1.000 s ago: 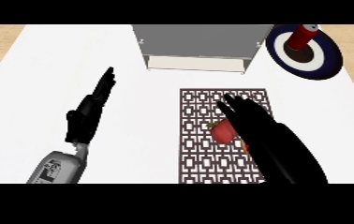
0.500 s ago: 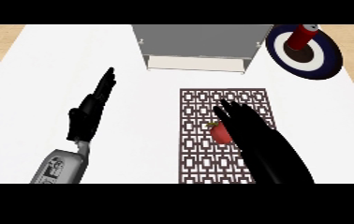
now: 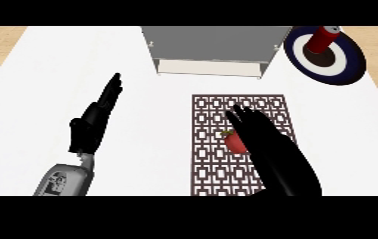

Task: Pick the bell pepper from the placemat and place it in the tiered shelf

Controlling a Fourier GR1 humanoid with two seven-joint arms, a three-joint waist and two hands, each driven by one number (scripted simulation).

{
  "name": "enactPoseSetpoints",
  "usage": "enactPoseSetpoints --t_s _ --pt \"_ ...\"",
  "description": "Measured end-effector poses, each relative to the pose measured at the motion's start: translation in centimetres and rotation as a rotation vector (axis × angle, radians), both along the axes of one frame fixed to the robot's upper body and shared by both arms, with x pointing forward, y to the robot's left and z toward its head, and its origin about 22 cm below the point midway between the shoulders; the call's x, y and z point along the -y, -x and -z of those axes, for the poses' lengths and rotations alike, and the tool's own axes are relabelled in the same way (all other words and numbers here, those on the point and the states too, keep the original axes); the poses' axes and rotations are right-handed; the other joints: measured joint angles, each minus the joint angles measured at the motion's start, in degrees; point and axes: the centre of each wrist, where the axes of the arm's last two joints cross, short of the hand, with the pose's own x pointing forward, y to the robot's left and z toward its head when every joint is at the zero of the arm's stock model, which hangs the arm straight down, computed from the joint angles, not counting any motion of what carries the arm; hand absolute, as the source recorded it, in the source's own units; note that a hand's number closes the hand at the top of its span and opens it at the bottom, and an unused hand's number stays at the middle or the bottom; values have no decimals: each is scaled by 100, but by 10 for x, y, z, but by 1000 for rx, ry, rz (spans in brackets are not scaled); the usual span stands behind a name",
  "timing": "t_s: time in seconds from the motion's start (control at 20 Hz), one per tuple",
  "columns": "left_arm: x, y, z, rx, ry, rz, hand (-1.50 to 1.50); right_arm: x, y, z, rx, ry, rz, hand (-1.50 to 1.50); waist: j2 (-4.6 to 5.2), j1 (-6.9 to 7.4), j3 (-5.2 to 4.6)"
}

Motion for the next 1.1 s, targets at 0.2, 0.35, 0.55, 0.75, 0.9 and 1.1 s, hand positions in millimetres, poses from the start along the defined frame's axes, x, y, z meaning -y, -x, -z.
enactPoseSetpoints --t_s 0.2,0.35,0.55,0.75,0.9,1.1 --pt "2 -1 -2 4 -6 4 0 -6 -5 2 -9 21 4 -150 2 2 0" --pt "-1 0 2 2 -4 2 0 -8 -12 9 -12 30 11 -150 2 3 0" --pt "-6 -5 5 3 -3 3 0 -10 -11 15 -14 52 22 -150 2 -3 0" --pt "-3 -6 1 4 -6 5 0 -16 -17 22 -12 67 30 -150 1 1 -1" --pt "0 -8 2 1 -3 8 0 -15 -25 34 -12 78 37 -150 3 1 0" --pt "1 -1 8 2 1 4 0 -16 -31 44 -13 97 44 -150 2 4 0"
